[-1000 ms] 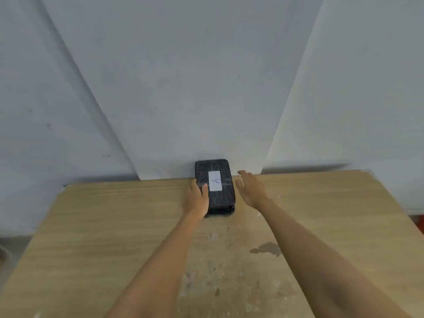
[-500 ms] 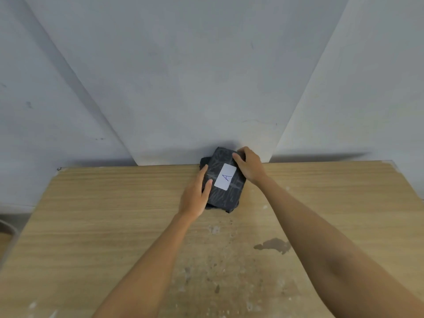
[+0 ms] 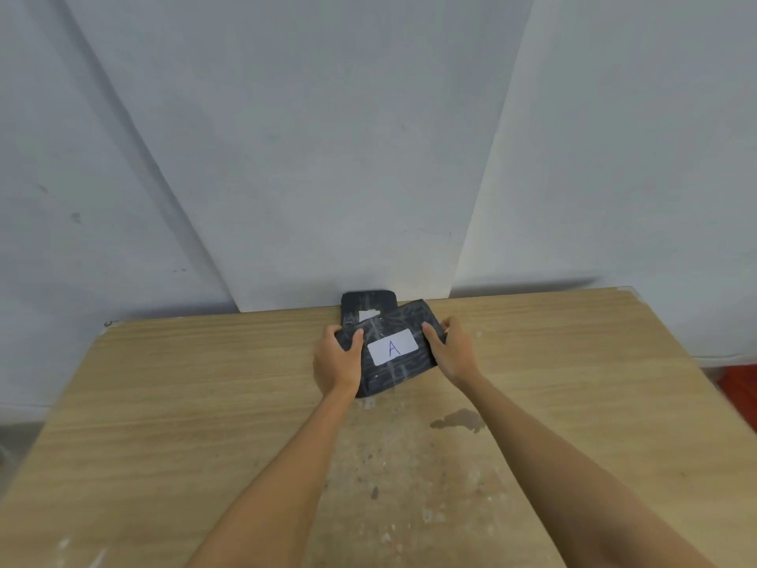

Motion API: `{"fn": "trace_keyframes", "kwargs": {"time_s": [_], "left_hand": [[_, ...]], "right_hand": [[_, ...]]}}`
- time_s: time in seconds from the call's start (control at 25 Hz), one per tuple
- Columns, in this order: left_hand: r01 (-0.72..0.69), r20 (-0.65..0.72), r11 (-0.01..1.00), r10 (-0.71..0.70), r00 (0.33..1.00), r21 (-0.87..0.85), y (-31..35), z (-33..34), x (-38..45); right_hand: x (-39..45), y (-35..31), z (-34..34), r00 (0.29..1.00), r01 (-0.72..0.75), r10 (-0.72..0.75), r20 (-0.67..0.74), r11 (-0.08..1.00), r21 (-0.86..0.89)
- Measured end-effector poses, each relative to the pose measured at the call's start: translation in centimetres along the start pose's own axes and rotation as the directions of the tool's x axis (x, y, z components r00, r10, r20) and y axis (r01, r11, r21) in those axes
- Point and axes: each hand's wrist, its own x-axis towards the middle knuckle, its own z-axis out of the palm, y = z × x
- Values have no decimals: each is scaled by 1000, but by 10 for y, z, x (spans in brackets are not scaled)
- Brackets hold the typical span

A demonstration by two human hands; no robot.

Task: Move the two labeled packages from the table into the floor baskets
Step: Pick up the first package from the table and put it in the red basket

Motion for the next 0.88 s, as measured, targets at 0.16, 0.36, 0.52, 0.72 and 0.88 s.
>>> {"fn": "trace_keyframes", "kwargs": {"time_s": [0.16, 0.36, 0.52, 0.72, 0.88], "left_hand": [[-157, 87, 979, 169, 982, -132, 14, -16, -26], [-251, 194, 939, 299, 934, -237, 26, -9, -73], [-362, 254, 910, 406, 878, -201, 46, 16, -119], [-508, 313, 838, 546, 777, -201, 95, 72, -198], [-492, 304, 830, 556, 774, -264, 136, 144, -290]], "right_hand": [[-42, -2, -17, 995, 50, -45, -90, 997, 52], [-84, 15, -52, 992, 43, -21, -123, 984, 175], [-105, 40, -101, 980, 45, -5, -198, 979, 200], [-128, 89, -207, 952, 123, -79, -296, 983, 135], [-148, 149, -315, 931, 181, -152, -332, 982, 58]]}}
